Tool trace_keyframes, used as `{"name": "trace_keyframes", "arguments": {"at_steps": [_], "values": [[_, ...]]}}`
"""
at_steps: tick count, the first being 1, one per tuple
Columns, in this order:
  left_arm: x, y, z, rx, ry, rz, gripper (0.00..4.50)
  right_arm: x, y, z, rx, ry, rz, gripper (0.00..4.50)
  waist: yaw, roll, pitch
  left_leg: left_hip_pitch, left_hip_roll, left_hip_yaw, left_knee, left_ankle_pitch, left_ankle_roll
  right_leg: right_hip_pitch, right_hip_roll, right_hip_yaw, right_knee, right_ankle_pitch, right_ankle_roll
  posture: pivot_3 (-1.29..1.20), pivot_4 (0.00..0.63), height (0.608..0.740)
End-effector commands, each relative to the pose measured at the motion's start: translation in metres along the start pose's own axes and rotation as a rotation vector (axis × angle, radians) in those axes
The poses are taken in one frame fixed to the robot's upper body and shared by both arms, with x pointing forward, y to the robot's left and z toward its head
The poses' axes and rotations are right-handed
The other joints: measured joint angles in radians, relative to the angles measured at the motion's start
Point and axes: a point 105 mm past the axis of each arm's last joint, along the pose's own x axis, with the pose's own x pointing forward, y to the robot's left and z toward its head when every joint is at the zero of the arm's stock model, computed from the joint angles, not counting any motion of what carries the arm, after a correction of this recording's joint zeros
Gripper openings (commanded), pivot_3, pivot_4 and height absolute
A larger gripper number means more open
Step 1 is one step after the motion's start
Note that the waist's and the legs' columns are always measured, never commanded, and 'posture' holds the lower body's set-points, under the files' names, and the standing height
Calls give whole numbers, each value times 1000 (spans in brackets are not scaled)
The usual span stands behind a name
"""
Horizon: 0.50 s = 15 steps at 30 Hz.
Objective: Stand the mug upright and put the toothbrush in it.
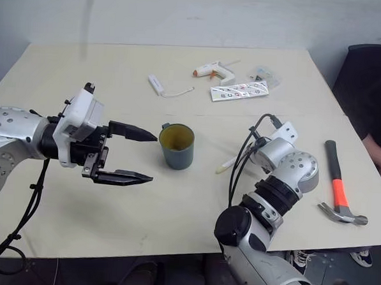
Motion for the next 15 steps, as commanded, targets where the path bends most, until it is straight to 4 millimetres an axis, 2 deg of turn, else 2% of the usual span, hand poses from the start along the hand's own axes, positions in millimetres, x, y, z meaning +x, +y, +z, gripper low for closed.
{"name": "trace_keyframes", "arguments": {"at_steps": [1, 4, 7, 11, 15], "values": [[-4, 1, 9, 49, -2, 15, 4500, 11, -9, -33, -20, 112, -20, 34, 0, 0, 0, 0, 0, 0, 0, 0, 0, 0, 0, 0, 0, 0, 0, 0, 150, 740], [-5, 2, 7, 34, -8, 28, 4500, -3, 8, -2, -164, -32, 78, 34, 0, 0, 0, 0, 0, 0, 0, 0, 0, 0, 0, 0, -1, 0, 0, 0, 150, 740], [-14, 7, 2, 5, -6, 75, 4500, -30, 51, 25, -317, -193, 324, 34, 1, 4, 2, -1, -1, 0, 0, 0, 0, 0, 0, 0, -1, 0, 0, 0, 150, 740], [-31, 14, 5, -49, -64, 176, 4500, -80, 112, 29, -426, -288, 723, 34, 1, 8, 5, -2, -1, 0, 0, 0, 0, -1, 0, 0, -1, 1, 1, 0, 150, 740], [-46, 20, 8, -96, -100, 269, 4500, -117, 152, 28, -469, -379, 974, 34, 0, 9, 5, -2, 2, 0, -1, 0, 0, -2, 4, 0, 0, 0, 0, 0, 150, 740]]}}
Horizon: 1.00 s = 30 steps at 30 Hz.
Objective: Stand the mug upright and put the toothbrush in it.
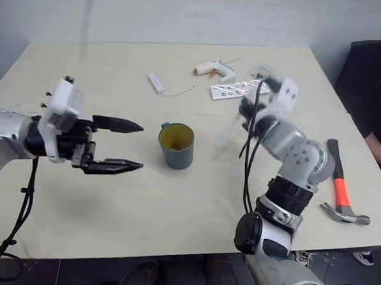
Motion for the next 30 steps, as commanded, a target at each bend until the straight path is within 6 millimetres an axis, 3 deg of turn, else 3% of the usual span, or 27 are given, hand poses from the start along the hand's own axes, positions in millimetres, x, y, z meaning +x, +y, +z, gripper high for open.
{"name": "trace_keyframes", "arguments": {"at_steps": [1, 4, 7, 9, 14, 19, 24, 27, 30], "values": [[-13, 5, 7, -5, -28, 81, 4500, -1, 50, 26, -65, -138, 231, 34, 2, 0, 0, 0, 0, -1, 0, 0, 0, 0, 0, 0, 0, 0, 0, 0, 150, 740], [-18, 7, 5, -14, -23, 119, 4500, 4, 67, 27, -81, -170, 310, 34, 9, 0, 0, 0, 0, -1, 0, 0, 0, 0, -1, 0, 0, 0, 0, 0, 150, 740], [-20, 6, 6, -15, -25, 131, 4500, 10, 74, 12, -202, -140, 337, 34, 14, 0, 0, 0, -1, 0, 1, 0, 0, 0, -5, -1, 0, 0, 0, 0, 150, 740], [-22, 6, 8, -13, -23, 145, 4500, 12, 75, -2, -273, -104, 348, 34, 17, 0, 0, 0, -2, 1, 1, 0, 0, 0, -7, -2, 0, 0, 0, 0, 150, 740], [-26, 6, 8, -10, -9, 160, 4500, 2, 82, -16, -289, -57, 450, 34, 28, 0, 0, -1, -3, 1, 0, 0, 0, -1, -8, -3, -1, 0, 0, 0, 150, 740], [-23, 7, 9, -9, -12, 159, 4500, -1, 77, -43, -403, -32, 482, 34, 30, 0, 0, -2, -4, 1, 1, 0, 0, -1, -9, -3, -1, 0, 1, 0, 150, 740], [-22, 10, 10, -11, -13, 160, 4500, -8, 72, -54, -442, -37, 507, 1570, 28, 0, 0, -2, -4, 1, 1, 0, -1, -1, -8, -3, 0, 0, 1, 0, 150, 740], [-22, 12, 10, -12, -12, 158, 4500, -17, 64, -44, -456, -58, 494, 2577, 31, 0, 0, -1, -4, 1, 1, 0, -1, -1, -8, -3, 0, 0, 1, 0, 150, 740], [-22, 12, 10, -13, -15, 152, 4500, -32, 55, -19, -514, -67, 511, 3581, 35, 0, 0, -2, -5, 1, 2, 0, -1, -1, -9, -3, 0, 0, 1, 0, 150, 740]]}}
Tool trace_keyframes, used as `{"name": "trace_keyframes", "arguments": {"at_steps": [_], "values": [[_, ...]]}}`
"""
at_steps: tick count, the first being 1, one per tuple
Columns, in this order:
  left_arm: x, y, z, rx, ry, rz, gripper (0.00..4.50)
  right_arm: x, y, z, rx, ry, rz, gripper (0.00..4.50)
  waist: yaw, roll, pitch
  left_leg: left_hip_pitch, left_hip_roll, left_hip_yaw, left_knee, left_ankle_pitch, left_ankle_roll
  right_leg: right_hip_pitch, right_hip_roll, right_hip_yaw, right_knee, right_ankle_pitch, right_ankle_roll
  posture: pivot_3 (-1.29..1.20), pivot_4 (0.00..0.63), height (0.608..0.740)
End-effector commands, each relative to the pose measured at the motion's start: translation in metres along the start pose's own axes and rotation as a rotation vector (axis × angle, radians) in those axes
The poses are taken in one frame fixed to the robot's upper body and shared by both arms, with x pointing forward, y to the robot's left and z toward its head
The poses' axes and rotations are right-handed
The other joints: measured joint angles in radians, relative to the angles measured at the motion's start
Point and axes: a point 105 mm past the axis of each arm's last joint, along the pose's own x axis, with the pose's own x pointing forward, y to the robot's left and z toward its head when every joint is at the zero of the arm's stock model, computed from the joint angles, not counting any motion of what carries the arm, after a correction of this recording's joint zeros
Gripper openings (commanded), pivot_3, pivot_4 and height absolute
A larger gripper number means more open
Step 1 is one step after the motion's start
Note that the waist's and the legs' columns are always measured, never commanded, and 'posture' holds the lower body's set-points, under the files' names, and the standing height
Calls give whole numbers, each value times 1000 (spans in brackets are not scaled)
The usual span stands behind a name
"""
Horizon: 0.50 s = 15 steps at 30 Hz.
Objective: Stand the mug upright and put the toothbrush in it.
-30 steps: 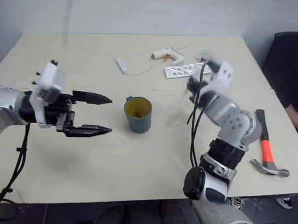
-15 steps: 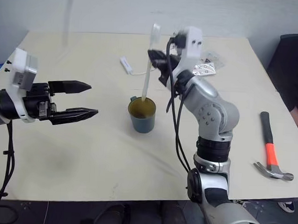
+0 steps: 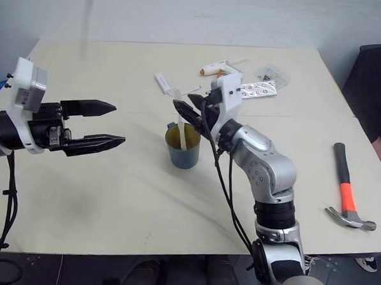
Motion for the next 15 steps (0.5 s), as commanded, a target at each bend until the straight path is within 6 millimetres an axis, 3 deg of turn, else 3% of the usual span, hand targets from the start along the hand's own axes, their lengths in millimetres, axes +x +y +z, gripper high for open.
{"name": "trace_keyframes", "arguments": {"at_steps": [1, 2, 4, 7, 9, 12, 15], "values": [[-4, 1, 9, 40, -11, 5, 4500, -28, -6, 43, -99, -59, 62, 3902, 4, 0, 0, 0, 0, 0, 0, 0, 0, 0, 0, 0, 0, 0, 0, 0, 150, 740], [-4, 2, 9, 40, -11, 1, 4500, -39, -9, 51, -143, -27, 111, 4242, 9, 0, 0, 0, 0, 0, 0, 0, 0, 0, 0, 0, -1, 0, 0, 0, 150, 740], [-5, 3, 9, 43, -9, -13, 4500, -65, -10, 58, -213, 104, 239, 4242, 20, 1, 1, 0, -1, 0, 0, 0, 0, 1, 0, 0, -2, 0, 0, 0, 150, 740], [-7, 3, 8, 55, 12, -41, 4500, -109, -16, 47, -284, 379, 397, 4242, 27, 2, 2, 0, 0, 4, 0, -1, 2, 2, 2, -2, -10, 0, 0, 0, 150, 740], [-9, 3, 7, 64, 29, -58, 4500, -127, -26, 40, -338, 499, 427, 4242, 30, 1, 1, 0, 1, 7, 0, -2, 3, 3, 4, -4, -11, -1, 0, 0, 150, 740], [-12, 4, 6, 81, 39, -80, 4500, -129, -46, 43, -303, 492, 340, 4242, 18, 0, 2, 1, 3, 12, 1, -2, 3, 3, 5, 1, -10, 0, 0, 0, 150, 740], [-12, 3, 6, 92, 36, -97, 4500, -130, -47, 37, -307, 494, 346, 4242, 15, 0, 2, 4, 3, 18, 3, -2, 3, 3, 5, 6, -7, 0, 0, 0, 150, 740]]}}
